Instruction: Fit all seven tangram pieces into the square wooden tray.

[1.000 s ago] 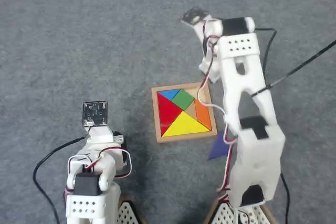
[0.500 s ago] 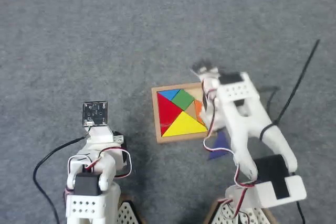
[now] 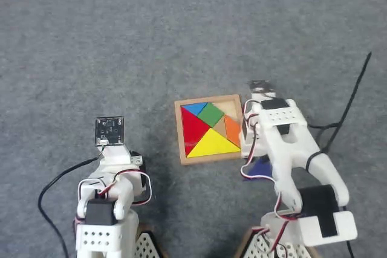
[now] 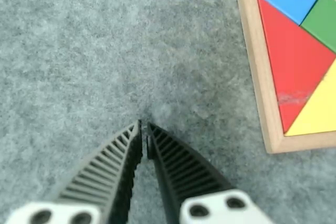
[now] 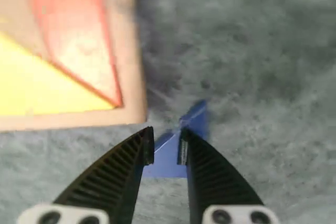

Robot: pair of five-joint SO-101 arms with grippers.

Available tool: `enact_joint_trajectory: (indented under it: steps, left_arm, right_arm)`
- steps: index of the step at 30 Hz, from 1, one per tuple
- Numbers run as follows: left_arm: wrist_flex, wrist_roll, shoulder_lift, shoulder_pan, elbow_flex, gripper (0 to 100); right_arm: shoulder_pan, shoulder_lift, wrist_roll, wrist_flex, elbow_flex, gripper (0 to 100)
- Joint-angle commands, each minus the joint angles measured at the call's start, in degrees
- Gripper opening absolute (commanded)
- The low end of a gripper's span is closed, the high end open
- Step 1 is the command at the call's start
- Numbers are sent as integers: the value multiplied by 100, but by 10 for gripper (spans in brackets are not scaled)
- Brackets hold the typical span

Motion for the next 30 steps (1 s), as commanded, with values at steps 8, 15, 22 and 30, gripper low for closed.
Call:
enact_joint_trajectory:
  steps: [8, 15, 22, 30]
  left_arm:
    - [9, -62, -114, -35, -66, 14]
    - [9, -62, -114, -35, -66, 14]
    - [9, -62, -114, -35, -66, 14]
    - [9, -62, -114, -35, -66, 14]
  right_arm:
    - [400, -154, -624, -145, -9, 80]
    - [1209, -171, -589, -198, -9, 80]
    - [1024, -180, -580, 145, -97, 80]
    - [418, -831, -510, 286, 62, 80]
